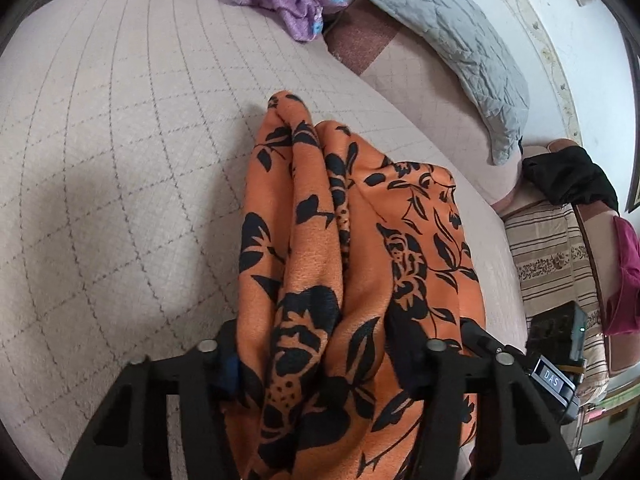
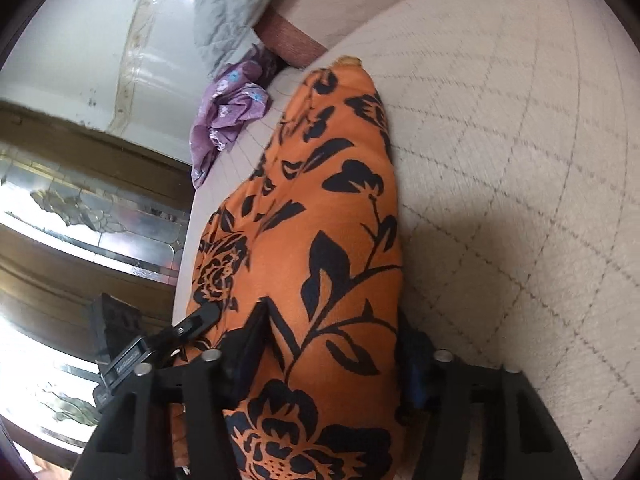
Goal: Fold small clothes
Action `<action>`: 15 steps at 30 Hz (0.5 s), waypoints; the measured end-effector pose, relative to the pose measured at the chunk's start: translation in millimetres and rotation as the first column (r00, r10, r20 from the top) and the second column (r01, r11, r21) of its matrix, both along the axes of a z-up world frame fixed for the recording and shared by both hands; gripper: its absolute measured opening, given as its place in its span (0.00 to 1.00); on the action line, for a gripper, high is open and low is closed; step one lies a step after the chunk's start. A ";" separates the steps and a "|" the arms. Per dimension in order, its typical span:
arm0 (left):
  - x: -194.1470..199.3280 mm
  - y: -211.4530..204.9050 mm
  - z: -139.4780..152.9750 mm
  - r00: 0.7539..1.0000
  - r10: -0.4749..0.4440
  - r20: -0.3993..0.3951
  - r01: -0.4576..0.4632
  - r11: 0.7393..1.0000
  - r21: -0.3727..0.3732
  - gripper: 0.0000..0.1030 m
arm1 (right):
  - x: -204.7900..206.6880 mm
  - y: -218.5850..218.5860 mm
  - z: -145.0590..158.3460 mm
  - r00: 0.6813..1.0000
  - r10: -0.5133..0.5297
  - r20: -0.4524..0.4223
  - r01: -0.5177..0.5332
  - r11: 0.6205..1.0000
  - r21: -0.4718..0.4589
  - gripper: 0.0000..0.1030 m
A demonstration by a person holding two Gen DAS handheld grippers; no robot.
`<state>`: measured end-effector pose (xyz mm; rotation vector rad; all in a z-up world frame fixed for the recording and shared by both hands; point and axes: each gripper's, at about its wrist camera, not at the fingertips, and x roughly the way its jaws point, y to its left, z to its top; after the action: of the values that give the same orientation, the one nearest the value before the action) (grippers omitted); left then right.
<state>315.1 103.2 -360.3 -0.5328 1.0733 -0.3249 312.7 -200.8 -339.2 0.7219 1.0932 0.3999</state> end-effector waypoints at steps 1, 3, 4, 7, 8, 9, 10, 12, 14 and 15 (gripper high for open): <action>-1.4 -1.9 2.8 1.000 -0.005 0.017 0.005 1.000 0.011 0.46 | -0.7 2.3 3.9 1.000 0.006 0.017 -0.006 1.000 -0.022 0.51; -5.2 -6.6 10.4 0.998 -0.020 0.058 0.017 0.999 0.045 0.43 | -3.1 7.9 13.0 0.998 0.018 0.058 -0.013 0.997 -0.073 0.49; -7.0 -7.4 13.0 0.997 -0.023 0.069 0.019 0.998 0.053 0.41 | -4.6 9.8 17.7 0.997 0.023 0.079 -0.015 0.995 -0.094 0.48; -11.3 -10.1 22.4 0.995 -0.029 0.098 0.026 0.999 0.035 0.38 | -9.7 9.1 28.7 0.991 0.026 0.128 -0.009 0.991 -0.130 0.47; -13.7 -11.4 25.9 0.994 -0.032 0.105 0.029 0.999 0.026 0.37 | -11.5 6.8 32.5 0.989 0.023 0.145 -0.002 0.990 -0.139 0.46; -16.0 -14.4 29.9 0.993 -0.038 0.113 0.036 0.999 0.023 0.37 | -14.2 3.4 38.8 0.986 0.016 0.167 0.009 0.989 -0.149 0.46; -20.2 -17.3 34.9 0.991 -0.051 0.127 0.047 0.998 0.029 0.36 | -16.1 -0.3 41.8 0.984 0.014 0.177 0.014 0.988 -0.152 0.46; -30.3 -25.8 45.9 0.984 -0.071 0.162 0.063 0.997 0.051 0.36 | -22.3 -9.0 53.3 0.978 0.012 0.209 0.022 0.987 -0.161 0.46; -43.1 -37.3 58.7 0.975 -0.093 0.204 0.080 0.994 0.071 0.36 | -31.2 -16.8 66.1 0.969 0.012 0.246 0.032 0.984 -0.174 0.46; -49.4 -43.0 64.1 0.971 -0.101 0.218 0.086 0.993 0.078 0.36 | -38.2 -21.8 73.3 0.964 0.013 0.265 0.036 0.983 -0.179 0.46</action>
<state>265.7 60.2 -296.2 -0.3760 0.8904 -0.4198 274.6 -222.6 -265.8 0.4952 0.8585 0.3686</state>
